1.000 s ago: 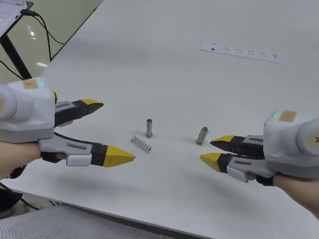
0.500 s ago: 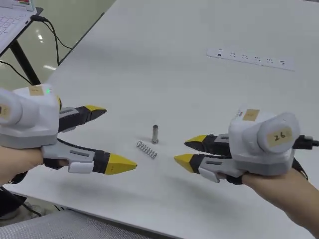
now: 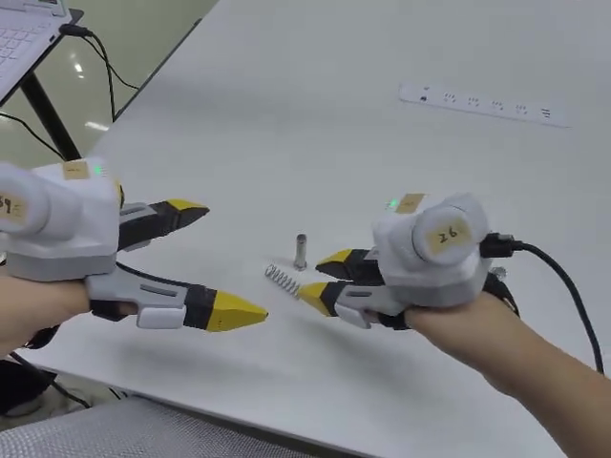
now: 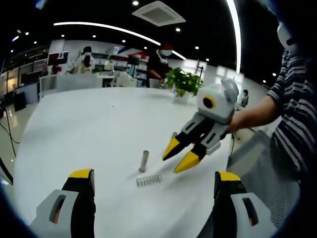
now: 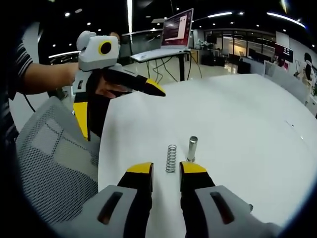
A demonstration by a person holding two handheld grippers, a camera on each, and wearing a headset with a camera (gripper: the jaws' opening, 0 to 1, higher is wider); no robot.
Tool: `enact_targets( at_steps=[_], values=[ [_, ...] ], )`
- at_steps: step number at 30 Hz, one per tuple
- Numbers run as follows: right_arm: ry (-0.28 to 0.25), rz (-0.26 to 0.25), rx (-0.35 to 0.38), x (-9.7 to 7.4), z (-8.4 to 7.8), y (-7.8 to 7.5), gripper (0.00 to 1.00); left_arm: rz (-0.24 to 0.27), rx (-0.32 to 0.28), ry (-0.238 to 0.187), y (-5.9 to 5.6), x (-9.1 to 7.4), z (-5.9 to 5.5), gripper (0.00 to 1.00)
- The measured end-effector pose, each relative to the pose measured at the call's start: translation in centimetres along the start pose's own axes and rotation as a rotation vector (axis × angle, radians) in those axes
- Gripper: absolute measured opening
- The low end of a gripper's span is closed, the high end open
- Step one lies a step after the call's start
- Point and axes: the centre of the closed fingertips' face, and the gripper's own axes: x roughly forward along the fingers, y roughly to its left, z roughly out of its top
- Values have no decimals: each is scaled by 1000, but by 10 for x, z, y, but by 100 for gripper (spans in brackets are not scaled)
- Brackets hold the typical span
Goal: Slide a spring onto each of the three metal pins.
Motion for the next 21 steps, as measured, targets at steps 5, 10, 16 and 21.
enact_targets(
  at_steps=[5,10,16,21],
  values=[
    [11,-20,32,13,-5,-5,17,-1,-4,3,-1,0,-1,98],
    [22,-40,42,25,-10,-9,16,-2,-7,8,-2,-1,-3,98],
    [65,-50,-9,36,-22,-7,16,3,-14,10,-1,-3,-5,98],
    [81,-52,-64,39,-26,-8,10,1,-15,13,-1,-3,-6,98]
  ],
)
